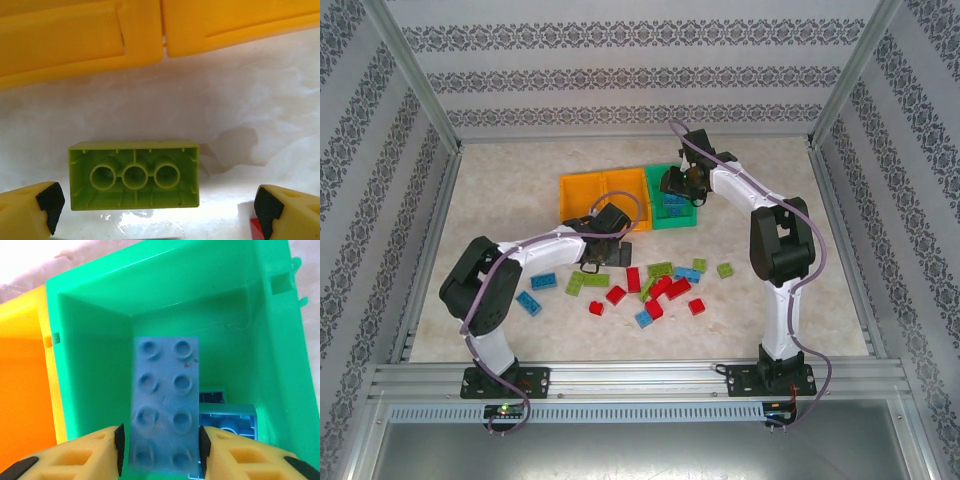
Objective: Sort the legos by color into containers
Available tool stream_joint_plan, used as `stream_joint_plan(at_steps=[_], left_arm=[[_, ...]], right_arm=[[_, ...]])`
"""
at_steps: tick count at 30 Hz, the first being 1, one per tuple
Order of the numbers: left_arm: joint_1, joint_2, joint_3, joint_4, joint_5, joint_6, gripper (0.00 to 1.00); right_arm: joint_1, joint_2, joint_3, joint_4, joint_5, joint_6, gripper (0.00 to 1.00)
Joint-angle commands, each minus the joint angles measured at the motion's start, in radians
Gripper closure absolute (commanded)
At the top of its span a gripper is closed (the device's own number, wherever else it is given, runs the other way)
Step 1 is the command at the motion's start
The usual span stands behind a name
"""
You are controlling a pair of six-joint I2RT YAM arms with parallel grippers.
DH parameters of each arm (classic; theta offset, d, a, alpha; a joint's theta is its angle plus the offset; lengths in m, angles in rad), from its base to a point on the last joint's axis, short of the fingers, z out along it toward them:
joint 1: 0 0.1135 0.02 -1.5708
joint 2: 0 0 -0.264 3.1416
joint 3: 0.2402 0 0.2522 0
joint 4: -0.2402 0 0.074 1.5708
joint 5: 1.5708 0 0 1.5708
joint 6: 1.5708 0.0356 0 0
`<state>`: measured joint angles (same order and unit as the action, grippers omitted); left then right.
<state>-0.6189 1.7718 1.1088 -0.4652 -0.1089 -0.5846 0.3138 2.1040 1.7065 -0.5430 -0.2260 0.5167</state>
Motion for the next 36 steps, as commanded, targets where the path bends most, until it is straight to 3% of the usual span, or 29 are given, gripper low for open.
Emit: stream_joint_plan(at_steps=[1,14,23,30,36], left_arm=[[0.014,0.013,0.022,-0.044,-0.008,-0.016,0.01],[0.029,0.062,0.058,-0.031,0.0,0.017,0.03],[0.043,0.086,0.054,-0.028,0.012,0.006,0.17],[0.044,0.069,0.054,-0.028,0.017,0.005,0.44],[0.045,0.002,0.095,-0.086,-0.023,0.016,0.45]], right_arm=[[-0.008,0.008,0.031,-0.014,0.007,-0.011,0.53],[-0.006,-0.044,-0.02,0.009,0.001,-0.014,0.46],[-0.01,-0.124,-0.078,0.029,0.008,-0.011,0.43],[-0.012,-0.182,-0.111,0.029,0.029,-0.021,0.43],[-0.032,-0.26,-0.206,0.032,0.077,-0.036,0.43]])
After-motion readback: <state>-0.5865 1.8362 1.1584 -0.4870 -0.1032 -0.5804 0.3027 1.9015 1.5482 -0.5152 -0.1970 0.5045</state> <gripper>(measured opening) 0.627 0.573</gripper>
